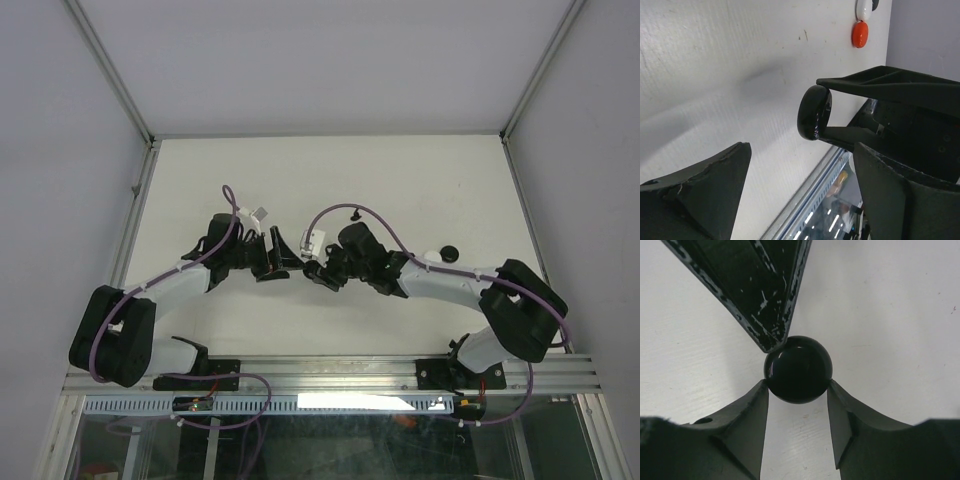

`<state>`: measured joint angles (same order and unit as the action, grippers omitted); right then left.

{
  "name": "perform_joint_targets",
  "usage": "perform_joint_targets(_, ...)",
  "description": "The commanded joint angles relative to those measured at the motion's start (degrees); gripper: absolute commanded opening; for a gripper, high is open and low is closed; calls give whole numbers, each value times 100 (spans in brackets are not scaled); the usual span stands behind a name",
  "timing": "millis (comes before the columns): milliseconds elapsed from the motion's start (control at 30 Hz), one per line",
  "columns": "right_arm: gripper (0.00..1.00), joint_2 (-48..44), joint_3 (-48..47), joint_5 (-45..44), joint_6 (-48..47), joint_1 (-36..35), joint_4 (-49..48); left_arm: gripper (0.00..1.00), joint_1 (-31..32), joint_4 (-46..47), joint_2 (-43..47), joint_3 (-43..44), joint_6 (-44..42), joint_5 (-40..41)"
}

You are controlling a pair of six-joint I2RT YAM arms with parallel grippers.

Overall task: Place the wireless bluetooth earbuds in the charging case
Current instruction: Pick up the charging case at the center of the board.

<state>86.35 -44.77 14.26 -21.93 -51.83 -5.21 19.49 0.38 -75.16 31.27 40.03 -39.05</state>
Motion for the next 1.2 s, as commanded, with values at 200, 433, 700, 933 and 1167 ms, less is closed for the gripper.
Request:
perform_joint_targets(200,45,-593,43,70,-451,-201,-470,72,193,923,-8,77,76,-639)
perform_joint_targets(433,45,-660,-14,78,-509,-266,-475,60,231,1179,-37,8,132,-715)
perform_joint_targets(700,44,-739,-27,59,-522,-266,-497,52,241,1410,-127,-71,201,-833)
perform_joint_targets(933,44,-821,-2,48,-522,-275,-582,39,284,1534,-134,-103,225,-879)
perform_joint_targets(1167,44,-873,20,3,-513,-275,-631,37,342,1582,-116,-119,225,-905)
